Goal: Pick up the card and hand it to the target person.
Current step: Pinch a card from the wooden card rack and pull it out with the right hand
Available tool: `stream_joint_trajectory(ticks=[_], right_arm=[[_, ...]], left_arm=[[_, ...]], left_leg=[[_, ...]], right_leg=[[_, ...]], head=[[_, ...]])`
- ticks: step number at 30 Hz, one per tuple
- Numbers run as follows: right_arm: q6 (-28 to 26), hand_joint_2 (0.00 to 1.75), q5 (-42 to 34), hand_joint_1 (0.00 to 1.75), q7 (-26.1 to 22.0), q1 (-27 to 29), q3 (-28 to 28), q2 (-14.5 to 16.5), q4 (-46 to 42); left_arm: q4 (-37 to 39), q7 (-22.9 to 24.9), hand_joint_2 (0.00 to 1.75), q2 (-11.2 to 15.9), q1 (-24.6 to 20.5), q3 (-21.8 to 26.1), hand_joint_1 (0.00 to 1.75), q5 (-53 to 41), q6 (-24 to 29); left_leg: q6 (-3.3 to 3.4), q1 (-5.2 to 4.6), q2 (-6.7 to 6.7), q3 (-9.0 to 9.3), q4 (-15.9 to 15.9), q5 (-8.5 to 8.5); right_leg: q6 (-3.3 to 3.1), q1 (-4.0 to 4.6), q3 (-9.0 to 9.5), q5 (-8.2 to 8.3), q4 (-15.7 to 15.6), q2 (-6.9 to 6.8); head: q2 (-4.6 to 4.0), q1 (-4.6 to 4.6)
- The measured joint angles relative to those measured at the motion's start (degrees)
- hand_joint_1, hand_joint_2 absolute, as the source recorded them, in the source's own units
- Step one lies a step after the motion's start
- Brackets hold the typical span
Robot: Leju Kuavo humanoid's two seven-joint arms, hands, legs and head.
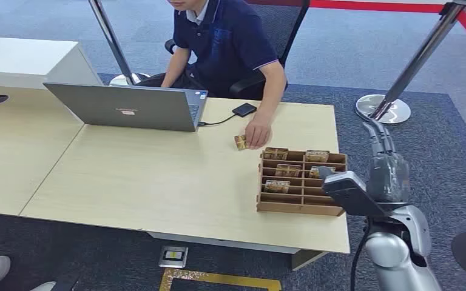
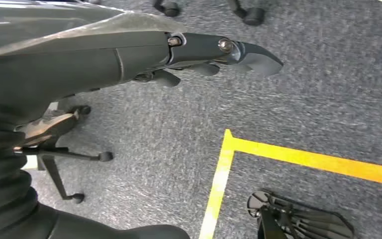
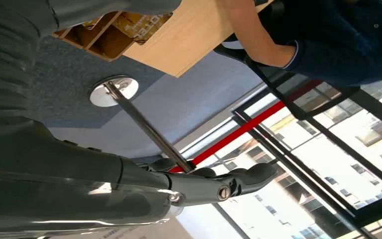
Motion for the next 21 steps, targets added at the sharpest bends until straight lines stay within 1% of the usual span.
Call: stream_joint_trajectory(ticks=[2, 5, 6, 8, 9, 10, 11, 12, 14, 15, 18, 20, 21], right_arm=[[0.3, 1.75, 1.0, 0.0, 0.8, -0.8, 0.6, 0.0, 0.8], [1.2, 1.75, 4.5, 0.0, 3.2, -3.1, 2.1, -0.1, 3.4], [1.5, 1.75, 5.7, 0.04, 4.1, -3.8, 2.5, -0.1, 4.3], [2.3, 1.75, 7.5, 0.31, 5.4, -4.6, 2.9, -0.2, 5.8], [2.6, 1.75, 7.9, 0.65, 5.8, -4.9, 3.0, -0.3, 6.4], [2.8, 1.75, 7.8, 0.93, 5.9, -5.0, 3.0, -0.4, 6.9], [3.0, 1.75, 7.6, 1.13, 5.8, -5.1, 3.0, -0.5, 7.3], [3.0, 1.75, 7.2, 1.27, 5.7, -5.1, 3.0, -0.6, 7.7], [3.0, 1.75, 6.6, 1.11, 5.4, -5.2, 3.0, -0.8, 8.3], [3.0, 1.75, 6.6, 0.99, 5.4, -5.3, 3.0, -0.9, 8.5], [3.0, 1.75, 8.7, 0.8, 6.6, -5.5, 3.0, -1.1, 9.2], [3.2, 1.75, 11.3, 0.79, 7.9, -5.7, 3.2, -1.4, 9.7], [3.4, 1.75, 12.6, 0.85, 8.4, -5.9, 3.4, -1.5, 9.8]], left_arm=[[0.0, -0.1, 1.75, 0.1, 0.0, 0.0, 0.0, -0.1, 0.0], [0.1, -0.3, 1.75, 0.3, -0.2, 0.0, 0.0, -0.6, -0.1], [0.1, -0.4, 1.75, 0.3, -0.2, 0.0, 0.0, -0.7, -0.1], [0.2, -0.5, 1.75, 0.5, -0.3, 0.0, 0.0, -0.7, -0.2], [0.2, -0.6, 1.75, 0.5, -0.3, 0.0, 0.0, -0.6, -0.2], [0.3, -0.7, 1.75, 0.6, -0.3, 0.0, 0.0, -0.5, -0.3], [0.3, -0.7, 1.75, 0.6, -0.3, 0.0, 0.0, -0.4, -0.3], [0.3, -0.7, 1.75, 0.6, -0.3, 0.0, 0.0, -0.2, -0.3], [0.3, -0.7, 1.75, 0.6, -0.3, 0.0, 0.0, 0.0, -0.3], [0.3, -0.7, 1.75, 0.6, -0.3, 0.0, 0.0, 0.0, -0.3], [0.4, -0.7, 1.75, 0.6, -0.3, 0.0, 0.0, 0.1, -0.3], [0.4, -0.7, 1.75, 0.7, -0.3, 0.0, 0.0, 0.1, -0.3], [0.5, -0.7, 1.75, 0.7, -0.3, 0.0, 0.0, 0.1, -0.3]], left_leg=[[0.0, 0.0, 0.0, 0.0, 0.0, 0.0], [0.0, 0.0, 0.0, 0.01, 0.0, 0.0], [0.0, 0.0, 0.0, 0.01, 0.0, 0.0], [0.0, 0.0, -0.01, 0.0, 0.0, 0.0], [0.0, 0.0, -0.01, 0.0, 0.0, 0.0], [0.0, 0.0, -0.01, 0.0, 0.0, 0.0], [0.0, 0.0, -0.01, 0.0, 0.0, -0.01], [0.0, 0.0, -0.01, 0.0, 0.0, -0.01], [0.0, 0.0, -0.01, 0.0, 0.0, -0.01], [0.0, 0.0, -0.01, 0.0, 0.0, -0.01], [0.0, 0.0, -0.01, 0.0, 0.0, -0.01], [0.0, 0.0, -0.01, 0.0, 0.0, 0.0], [0.0, 0.0, -0.01, 0.01, 0.0, 0.0]], right_leg=[[0.0, 0.0, 0.0, 0.0, 0.0, 0.0], [0.0, 0.0, 0.0, 0.0, 0.0, 0.0], [0.0, 0.0, 0.0, 0.0, 0.0, 0.0], [0.0, 0.0, -0.01, 0.0, 0.0, 0.0], [0.0, 0.0, -0.01, 0.0, 0.0, 0.0], [0.0, 0.0, -0.01, 0.0, 0.0, 0.0], [0.0, 0.0, -0.01, 0.0, 0.0, 0.0], [0.0, 0.0, -0.01, 0.0, 0.0, 0.0], [0.0, 0.0, -0.01, 0.0, 0.0, 0.0], [0.0, 0.0, -0.01, 0.0, 0.0, 0.0], [0.0, 0.0, -0.01, 0.0, 0.0, 0.0], [0.0, 0.0, -0.01, 0.0, 0.0, 0.0], [0.0, 0.0, -0.01, 0.0, 0.0, 0.0]], head=[[0.0, 0.01], [0.0, 0.01], [0.0, 0.01], [0.0, 0.01], [0.0, 0.01], [0.0, 0.01], [0.0, 0.01], [0.0, 0.01], [0.0, 0.01], [0.0, 0.01], [0.0, 0.01], [0.0, 0.01], [0.0, 0.01]])
